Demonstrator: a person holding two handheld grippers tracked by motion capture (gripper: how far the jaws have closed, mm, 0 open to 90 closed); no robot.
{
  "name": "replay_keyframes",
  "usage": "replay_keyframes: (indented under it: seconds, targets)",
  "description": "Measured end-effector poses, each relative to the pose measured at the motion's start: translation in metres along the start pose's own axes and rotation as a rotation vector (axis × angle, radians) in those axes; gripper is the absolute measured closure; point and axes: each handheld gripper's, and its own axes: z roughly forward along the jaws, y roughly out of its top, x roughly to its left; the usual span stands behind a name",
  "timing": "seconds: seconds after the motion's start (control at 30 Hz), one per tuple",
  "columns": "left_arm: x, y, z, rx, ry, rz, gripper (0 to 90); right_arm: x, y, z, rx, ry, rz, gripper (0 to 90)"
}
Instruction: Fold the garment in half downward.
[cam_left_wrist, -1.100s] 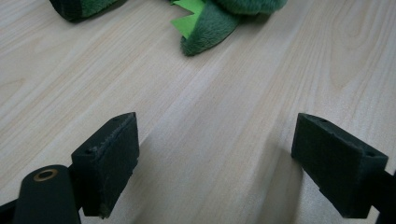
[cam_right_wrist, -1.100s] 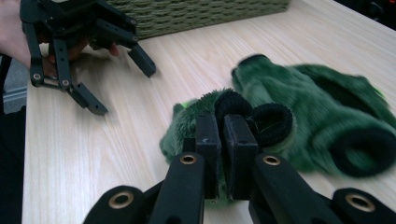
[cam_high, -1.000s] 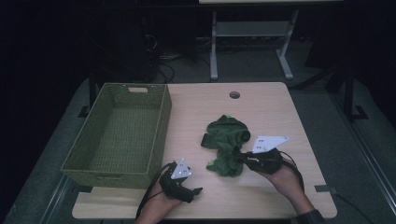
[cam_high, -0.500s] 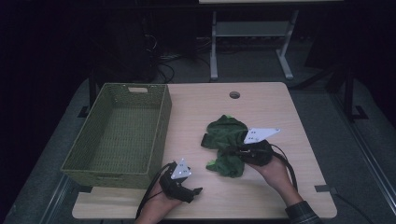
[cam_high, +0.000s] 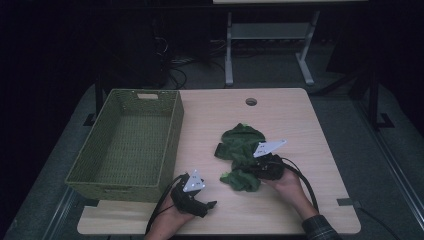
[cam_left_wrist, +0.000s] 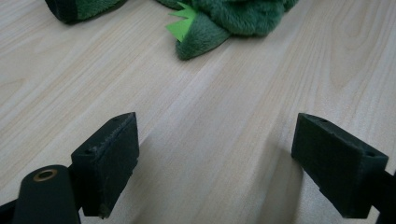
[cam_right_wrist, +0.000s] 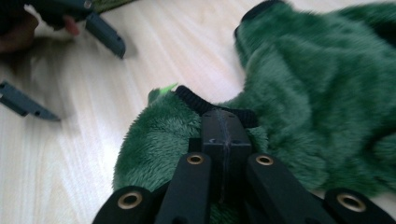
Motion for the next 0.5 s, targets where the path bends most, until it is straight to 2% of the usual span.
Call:
replay_keyframes:
  seconds: [0.13, 0.17, 0.27, 0.37, 0.5]
  targets:
    - [0.000, 0.000, 0.000, 0.000, 0.000, 0.000, 14.4, 0.000, -0.002, 0.005, 0.034, 0.034, 0.009, 90.0]
    - [0.000, 0.000, 0.000, 0.000, 0.000, 0.000, 14.4, -0.002, -0.005, 0.008, 0.048, 0.058, 0.020, 90.0]
    - [0.000, 0.000, 0.000, 0.000, 0.000, 0.000, 14.4, -0.003, -0.008, 0.009, 0.056, 0.077, 0.037, 90.0]
    - [0.000, 0.000, 0.000, 0.000, 0.001, -0.001, 14.3, -0.003, -0.010, 0.009, 0.064, 0.090, 0.035, 90.0]
    - [0.000, 0.000, 0.001, 0.000, 0.003, 0.001, 14.0, 0.004, -0.012, 0.008, 0.086, 0.145, 0.018, 90.0]
